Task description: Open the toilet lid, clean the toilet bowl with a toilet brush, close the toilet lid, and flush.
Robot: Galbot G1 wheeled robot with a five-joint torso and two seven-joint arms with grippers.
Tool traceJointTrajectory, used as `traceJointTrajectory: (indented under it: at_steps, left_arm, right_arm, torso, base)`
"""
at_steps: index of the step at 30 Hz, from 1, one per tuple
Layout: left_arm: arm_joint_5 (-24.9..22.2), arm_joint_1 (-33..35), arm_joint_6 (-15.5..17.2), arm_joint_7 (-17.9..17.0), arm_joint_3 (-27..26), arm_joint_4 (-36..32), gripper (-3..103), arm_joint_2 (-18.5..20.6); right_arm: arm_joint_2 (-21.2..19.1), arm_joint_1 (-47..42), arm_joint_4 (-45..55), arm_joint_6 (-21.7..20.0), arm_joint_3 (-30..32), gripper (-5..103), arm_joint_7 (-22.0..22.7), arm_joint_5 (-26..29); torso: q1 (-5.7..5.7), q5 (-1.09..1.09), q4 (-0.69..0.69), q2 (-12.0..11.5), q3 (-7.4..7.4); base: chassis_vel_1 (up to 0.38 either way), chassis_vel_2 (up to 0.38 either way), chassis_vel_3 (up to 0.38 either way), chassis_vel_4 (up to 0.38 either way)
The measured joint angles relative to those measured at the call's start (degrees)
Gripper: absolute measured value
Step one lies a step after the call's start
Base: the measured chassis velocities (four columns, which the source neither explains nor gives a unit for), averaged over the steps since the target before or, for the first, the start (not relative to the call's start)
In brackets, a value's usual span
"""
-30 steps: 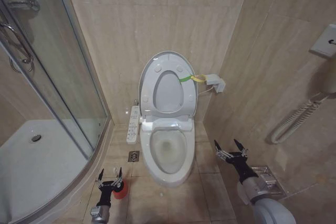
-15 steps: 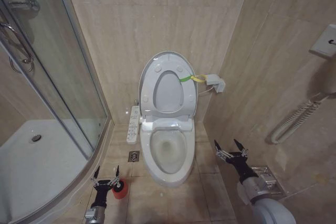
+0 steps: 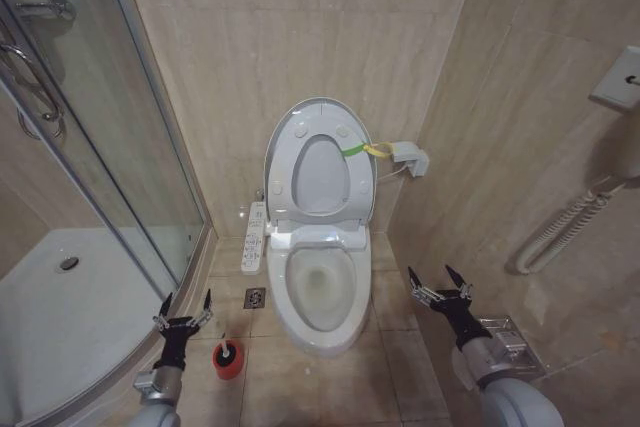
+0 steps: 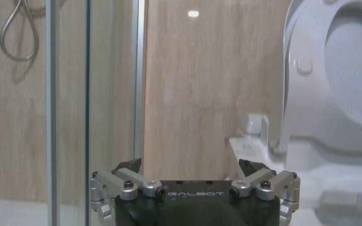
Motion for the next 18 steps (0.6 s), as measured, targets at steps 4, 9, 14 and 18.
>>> traceJointTrajectory:
  at_steps: [4, 9, 14, 18]
  left_arm:
    - [-0.75, 1.27, 2.14, -0.77, -0.49, -3.07, 100, 0.56]
    - [-0.86, 2.79, 5.08, -2.13, -1.02, -7.14, 100, 0.68]
    - [-1.19, 3.92, 8.22, -3.31, -1.25, -11.31, 100, 0.84]
    - [-1.42, 5.38, 11.33, -4.81, -1.22, -15.49, 100, 0.84]
  right_arm:
    - [0.00, 0.00, 0.00, 0.00, 0.00, 100, 0.01, 0.00]
    - [0.00, 0.00, 0.00, 0.00, 0.00, 100, 0.01, 0.00]
    - [0.00, 0.00, 0.00, 0.00, 0.00, 100, 0.01, 0.00]
    - [0.00, 0.00, 0.00, 0.00, 0.00, 100, 0.01, 0.00]
  torso:
    - [0.00, 0.00, 0.00, -0.01, 0.00]
    - [0.00, 0.00, 0.00, -0.01, 0.00]
    - [0.00, 0.00, 0.00, -0.01, 0.00]
    - [0.00, 0.00, 0.00, -0.01, 0.00]
  base:
    - [0.000, 0.000, 0.000, 0.000]
    - [0.000, 0.000, 0.000, 0.000]
    - [0.000, 0.000, 0.000, 0.000]
    - [0.000, 0.000, 0.000, 0.000]
